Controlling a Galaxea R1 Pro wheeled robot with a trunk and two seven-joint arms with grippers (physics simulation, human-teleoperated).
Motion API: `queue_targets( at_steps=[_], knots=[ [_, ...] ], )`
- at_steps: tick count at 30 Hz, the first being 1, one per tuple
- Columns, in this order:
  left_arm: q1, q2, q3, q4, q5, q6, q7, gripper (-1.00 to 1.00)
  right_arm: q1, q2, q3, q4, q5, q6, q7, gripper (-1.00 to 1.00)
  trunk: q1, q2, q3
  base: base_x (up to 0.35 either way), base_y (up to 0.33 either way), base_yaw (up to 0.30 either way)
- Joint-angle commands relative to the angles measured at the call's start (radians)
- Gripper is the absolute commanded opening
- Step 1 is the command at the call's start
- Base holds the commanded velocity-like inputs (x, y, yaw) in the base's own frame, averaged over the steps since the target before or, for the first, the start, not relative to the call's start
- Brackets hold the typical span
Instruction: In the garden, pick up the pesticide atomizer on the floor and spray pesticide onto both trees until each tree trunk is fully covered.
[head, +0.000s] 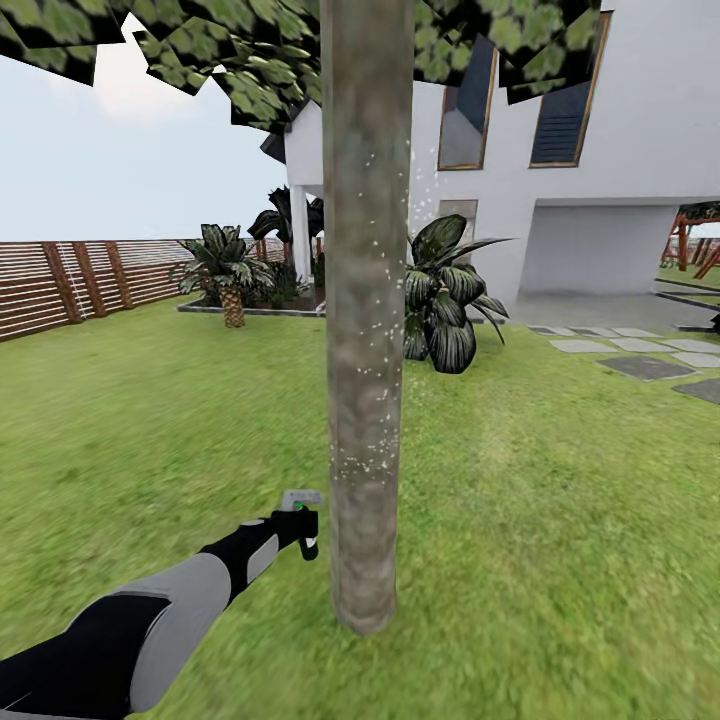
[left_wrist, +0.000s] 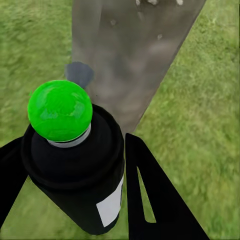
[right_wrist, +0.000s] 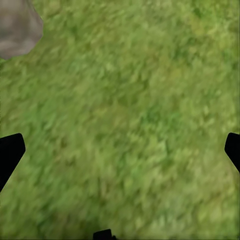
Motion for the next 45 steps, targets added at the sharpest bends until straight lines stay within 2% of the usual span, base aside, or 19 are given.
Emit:
queue_targets(
  at_steps=[1,3,4,5,6,7,12,15,17,21,22,25,27,30,35,36,40,42,45],
  knots=[
    [0.000,0.000,0.000,-0.021,0.001,0.000,-0.002,-1.00,0.000,0.000,0.000,0.000,0.001,0.001,0.001,1.00,0.000,0.000,0.000,0.000,0.000,0.000],
    [0.000,0.000,-0.004,-0.064,0.002,0.008,-0.006,-1.00,0.000,0.001,0.000,0.000,0.001,0.002,0.001,1.00,0.000,0.000,0.000,0.000,0.000,0.000],
    [0.000,-0.001,-0.006,-0.119,0.002,0.039,-0.009,-1.00,0.000,0.000,0.000,0.000,0.002,0.002,0.001,1.00,0.000,0.000,0.000,0.000,0.000,0.000],
    [0.000,-0.001,-0.006,-0.169,0.002,0.087,-0.010,-1.00,0.000,0.000,0.000,0.000,0.002,0.002,0.001,1.00,0.000,0.000,0.000,0.000,0.000,0.000],
    [0.000,0.001,-0.006,-0.286,0.003,0.216,-0.011,-1.00,0.000,0.000,0.000,0.000,0.002,0.003,0.001,1.00,0.000,0.000,0.000,0.000,0.000,0.000],
    [0.000,0.001,-0.005,-0.374,0.003,0.299,-0.011,-1.00,0.000,0.000,0.000,0.000,0.002,0.003,0.001,1.00,0.000,0.000,0.000,0.000,0.000,0.000],
    [0.000,0.002,-0.007,-0.638,0.003,0.534,-0.013,-1.00,0.000,0.000,0.000,0.000,0.003,0.003,0.001,1.00,0.000,0.000,0.000,0.000,0.000,0.000],
    [0.000,0.001,-0.008,-0.732,0.004,0.629,-0.041,-1.00,0.000,0.000,0.000,0.000,0.003,0.003,0.000,1.00,0.000,0.000,0.000,0.000,0.000,0.000],
    [-0.001,0.001,-0.009,-0.860,0.003,0.807,-0.114,-1.00,0.000,0.000,0.000,0.001,0.003,0.003,0.000,1.00,0.000,0.000,0.000,0.000,0.000,0.000],
    [-0.004,0.000,-0.009,-1.003,0.003,0.943,-0.149,-1.00,0.000,0.001,0.001,0.000,0.003,0.003,0.000,1.00,0.000,0.000,0.000,0.000,0.000,0.000],
    [-0.012,0.000,-0.009,-1.012,0.003,0.951,-0.151,-1.00,0.000,0.001,0.000,0.000,0.003,0.003,0.000,1.00,0.000,0.000,0.000,0.000,0.000,0.000],
    [-0.085,-0.001,-0.009,-0.998,0.003,0.972,-0.154,-1.00,0.000,0.001,0.001,0.001,0.003,0.003,0.000,1.00,0.000,0.000,0.000,0.000,0.000,0.000],
    [-0.184,-0.001,-0.009,-0.918,0.003,0.983,-0.156,-1.00,0.000,0.001,0.001,0.000,0.003,0.003,0.000,1.00,0.000,0.000,0.000,0.000,0.000,0.000],
    [-0.283,-0.002,-0.009,-0.832,0.004,0.987,-0.158,-1.00,0.000,0.001,0.001,0.001,0.003,0.003,0.000,1.00,0.000,0.000,0.000,0.000,0.000,0.000],
    [-0.512,-0.015,-0.009,-0.584,0.004,0.988,-0.162,-1.00,0.000,0.001,0.001,0.001,0.003,0.003,-0.002,1.00,0.000,0.000,0.000,0.000,0.000,0.000],
    [-0.575,-0.016,-0.009,-0.532,0.004,0.989,-0.162,-1.00,0.000,0.001,0.002,0.001,0.003,0.003,-0.002,1.00,0.000,0.000,0.000,0.000,0.000,0.000],
    [-0.725,-0.018,-0.009,-0.408,0.005,0.991,-0.162,-1.00,0.000,0.001,0.002,0.001,0.003,0.003,-0.002,1.00,0.000,0.000,0.000,0.000,0.000,0.000],
    [-0.827,-0.017,-0.008,-0.301,0.005,0.992,-0.162,-1.00,0.000,0.001,0.002,0.000,0.003,0.003,-0.002,1.00,0.000,0.000,0.000,0.000,0.000,0.000],
    [-0.887,-0.016,-0.008,-0.268,0.005,0.993,-0.162,-1.00,0.000,0.001,0.002,0.001,0.003,0.003,-0.002,1.00,0.000,0.000,0.000,0.000,0.000,0.000]
  ],
)
